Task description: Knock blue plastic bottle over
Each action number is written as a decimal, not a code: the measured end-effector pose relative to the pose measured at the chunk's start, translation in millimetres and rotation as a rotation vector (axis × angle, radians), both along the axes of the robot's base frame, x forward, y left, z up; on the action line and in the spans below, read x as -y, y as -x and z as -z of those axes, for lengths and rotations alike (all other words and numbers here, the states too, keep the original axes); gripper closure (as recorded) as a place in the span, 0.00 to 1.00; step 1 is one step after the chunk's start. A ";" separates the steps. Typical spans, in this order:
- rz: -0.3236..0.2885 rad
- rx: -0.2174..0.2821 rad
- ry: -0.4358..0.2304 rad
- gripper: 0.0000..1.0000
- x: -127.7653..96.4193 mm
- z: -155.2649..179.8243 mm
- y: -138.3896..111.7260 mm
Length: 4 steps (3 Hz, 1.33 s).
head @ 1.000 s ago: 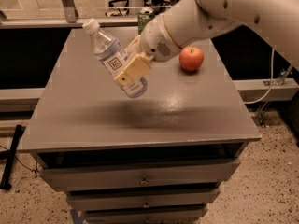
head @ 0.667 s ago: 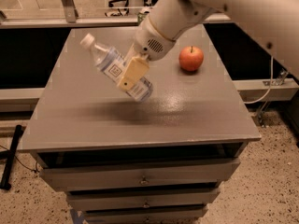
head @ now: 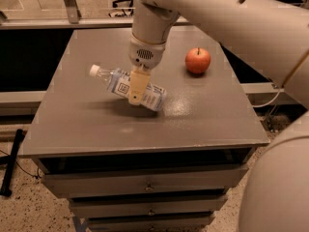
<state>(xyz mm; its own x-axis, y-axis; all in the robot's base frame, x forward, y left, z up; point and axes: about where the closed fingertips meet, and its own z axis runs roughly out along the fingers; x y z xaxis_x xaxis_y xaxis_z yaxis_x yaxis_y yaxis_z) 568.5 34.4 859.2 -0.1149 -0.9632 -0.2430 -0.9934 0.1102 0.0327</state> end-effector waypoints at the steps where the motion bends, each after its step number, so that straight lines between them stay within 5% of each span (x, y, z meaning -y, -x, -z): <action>1: 0.020 0.001 0.057 0.58 -1.3 6.8 0.0; 3: 0.035 0.023 0.039 0.12 -16.0 6.1 10.5; 4: 0.039 0.040 0.010 0.00 -22.6 0.2 18.7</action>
Offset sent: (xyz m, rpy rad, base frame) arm -0.0111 0.0175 -0.0118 -0.0517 -0.0178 -0.0448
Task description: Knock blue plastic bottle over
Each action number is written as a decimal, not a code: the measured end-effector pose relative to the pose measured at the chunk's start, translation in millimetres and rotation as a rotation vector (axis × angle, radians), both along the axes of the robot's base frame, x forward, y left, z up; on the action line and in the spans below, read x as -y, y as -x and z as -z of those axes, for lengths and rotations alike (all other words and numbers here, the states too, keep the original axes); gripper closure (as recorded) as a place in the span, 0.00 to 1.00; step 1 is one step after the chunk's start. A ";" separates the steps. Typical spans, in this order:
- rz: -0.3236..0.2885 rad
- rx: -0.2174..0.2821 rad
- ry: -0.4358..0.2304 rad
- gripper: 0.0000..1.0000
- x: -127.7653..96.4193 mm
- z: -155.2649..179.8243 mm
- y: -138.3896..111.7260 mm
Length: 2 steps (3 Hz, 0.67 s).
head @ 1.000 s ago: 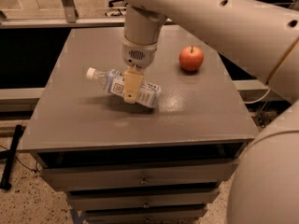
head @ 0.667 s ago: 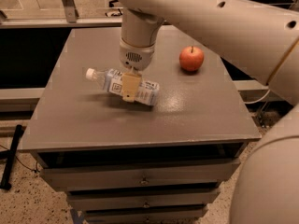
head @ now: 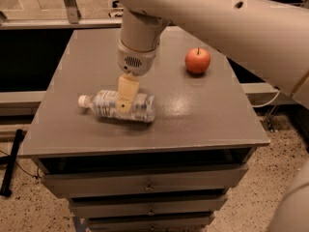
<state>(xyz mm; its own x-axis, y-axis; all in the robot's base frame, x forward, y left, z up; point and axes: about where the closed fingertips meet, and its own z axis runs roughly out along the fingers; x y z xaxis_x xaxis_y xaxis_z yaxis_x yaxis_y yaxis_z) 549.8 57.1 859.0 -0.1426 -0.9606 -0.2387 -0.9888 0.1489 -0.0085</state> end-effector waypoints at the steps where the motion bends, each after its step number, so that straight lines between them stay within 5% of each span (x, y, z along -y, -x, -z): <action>1: 0.024 0.025 -0.042 0.00 0.9 -7.9 10.7; 2: 0.091 0.070 -0.119 0.00 15.8 -19.3 25.0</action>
Offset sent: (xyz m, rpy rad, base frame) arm -0.0380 -0.0460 0.0375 0.2345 -0.1469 -0.2043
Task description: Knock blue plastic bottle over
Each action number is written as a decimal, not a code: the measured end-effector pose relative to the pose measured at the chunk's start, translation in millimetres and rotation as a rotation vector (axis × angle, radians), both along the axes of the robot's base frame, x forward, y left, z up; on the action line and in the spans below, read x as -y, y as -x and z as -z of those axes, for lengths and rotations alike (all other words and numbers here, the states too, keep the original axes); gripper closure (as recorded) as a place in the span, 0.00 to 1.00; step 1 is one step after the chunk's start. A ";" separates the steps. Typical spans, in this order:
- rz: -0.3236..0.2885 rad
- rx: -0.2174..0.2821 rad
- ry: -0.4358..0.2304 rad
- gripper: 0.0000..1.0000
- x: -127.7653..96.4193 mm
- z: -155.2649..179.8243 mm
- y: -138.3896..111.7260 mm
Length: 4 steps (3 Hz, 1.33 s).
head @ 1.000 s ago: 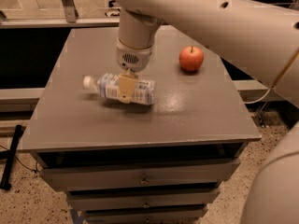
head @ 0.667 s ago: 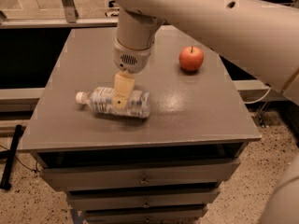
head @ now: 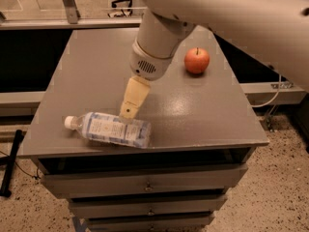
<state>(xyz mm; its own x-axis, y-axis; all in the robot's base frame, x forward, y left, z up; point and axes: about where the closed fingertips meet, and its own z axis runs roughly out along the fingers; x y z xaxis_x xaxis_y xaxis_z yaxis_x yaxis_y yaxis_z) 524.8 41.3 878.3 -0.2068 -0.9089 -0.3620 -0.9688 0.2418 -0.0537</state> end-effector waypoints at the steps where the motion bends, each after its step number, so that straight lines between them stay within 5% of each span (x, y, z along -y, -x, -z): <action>1: 0.076 0.051 -0.068 0.00 17.4 -8.8 10.7; 3: 0.189 0.119 -0.203 0.00 46.2 -13.5 22.2; 4: 0.296 0.168 -0.324 0.00 96.2 -1.8 18.4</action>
Offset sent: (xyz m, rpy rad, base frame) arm -0.0252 -0.0431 0.0138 0.1833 -0.1283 -0.2110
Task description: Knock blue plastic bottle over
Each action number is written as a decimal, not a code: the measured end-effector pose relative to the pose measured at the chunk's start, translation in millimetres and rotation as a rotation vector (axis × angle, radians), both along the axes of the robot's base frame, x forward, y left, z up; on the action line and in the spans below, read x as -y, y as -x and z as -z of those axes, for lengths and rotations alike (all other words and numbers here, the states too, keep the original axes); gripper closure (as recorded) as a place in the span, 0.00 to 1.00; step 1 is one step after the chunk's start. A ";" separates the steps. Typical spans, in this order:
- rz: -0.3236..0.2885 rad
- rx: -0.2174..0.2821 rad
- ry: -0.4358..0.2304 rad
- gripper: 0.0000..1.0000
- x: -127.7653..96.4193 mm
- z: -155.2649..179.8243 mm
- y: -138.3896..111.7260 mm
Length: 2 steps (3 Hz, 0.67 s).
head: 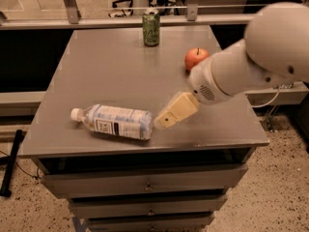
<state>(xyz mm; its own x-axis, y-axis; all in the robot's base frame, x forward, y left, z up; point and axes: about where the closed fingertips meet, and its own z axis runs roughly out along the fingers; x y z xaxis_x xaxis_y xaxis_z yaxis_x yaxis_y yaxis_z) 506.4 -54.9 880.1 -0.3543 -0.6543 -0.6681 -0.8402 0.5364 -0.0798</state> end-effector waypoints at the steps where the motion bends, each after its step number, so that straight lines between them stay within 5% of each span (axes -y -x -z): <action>1: 0.083 0.042 -0.119 0.00 49.4 9.0 -7.6; 2: 0.082 0.071 -0.270 0.00 73.1 6.4 -8.7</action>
Offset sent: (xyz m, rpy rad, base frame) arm -0.0008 -0.0892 0.0426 0.5884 -0.2436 0.0590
